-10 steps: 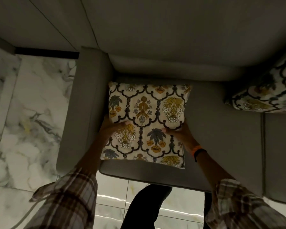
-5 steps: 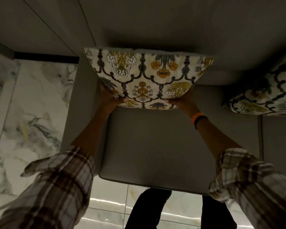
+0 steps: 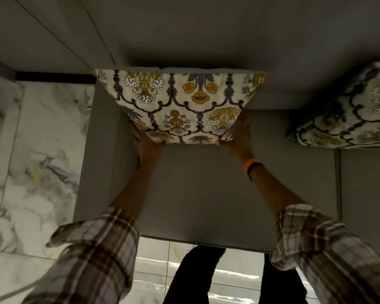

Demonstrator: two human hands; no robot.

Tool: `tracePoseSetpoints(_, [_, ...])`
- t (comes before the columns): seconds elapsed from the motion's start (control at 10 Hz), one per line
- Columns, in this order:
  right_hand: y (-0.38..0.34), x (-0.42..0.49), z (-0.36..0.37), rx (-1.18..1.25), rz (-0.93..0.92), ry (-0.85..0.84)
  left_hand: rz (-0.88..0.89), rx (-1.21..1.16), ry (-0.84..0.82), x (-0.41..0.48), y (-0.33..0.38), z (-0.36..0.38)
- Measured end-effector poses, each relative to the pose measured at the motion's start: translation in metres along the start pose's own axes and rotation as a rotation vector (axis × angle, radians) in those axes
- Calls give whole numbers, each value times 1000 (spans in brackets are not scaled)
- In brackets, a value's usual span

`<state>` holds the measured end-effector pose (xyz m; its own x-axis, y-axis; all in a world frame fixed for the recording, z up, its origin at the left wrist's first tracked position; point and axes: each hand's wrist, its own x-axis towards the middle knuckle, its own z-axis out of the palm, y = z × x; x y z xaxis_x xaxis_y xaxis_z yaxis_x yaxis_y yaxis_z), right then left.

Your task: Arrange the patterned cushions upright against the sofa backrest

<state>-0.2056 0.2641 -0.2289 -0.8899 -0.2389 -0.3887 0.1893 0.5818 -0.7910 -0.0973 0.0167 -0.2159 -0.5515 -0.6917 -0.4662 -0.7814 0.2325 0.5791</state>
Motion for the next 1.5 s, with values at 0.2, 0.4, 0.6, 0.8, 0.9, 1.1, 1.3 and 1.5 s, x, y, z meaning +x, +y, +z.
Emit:
tracePoseSetpoints(0.2, [72,-40,-64,-81,177,9,260,360,-472,-91,5,97])
tracePoseSetpoints(0.4, [161,-38,-202,251,369,402,390,271,-603,-131,94,198])
tracePoseSetpoints(0.6, [233,-10,-377,374,299,671,401,-123,-540,-159,202,283])
tracePoseSetpoints(0.8, [244,34,-461,103,-105,198,504,-266,-631,-185,276,340])
tracePoseSetpoints(0.9, [254,40,-464,91,-79,179,459,-359,-565,-197,284,347])
tracePoseSetpoints(1.1, [261,43,-457,28,-4,204,428,-386,-520,-197,278,346])
tracePoseSetpoints(1.3, [247,13,-429,83,152,397,483,-245,-397,-200,272,337])
tracePoseSetpoints(1.5, [164,-53,-306,-67,473,275,619,205,-236,-214,209,280])
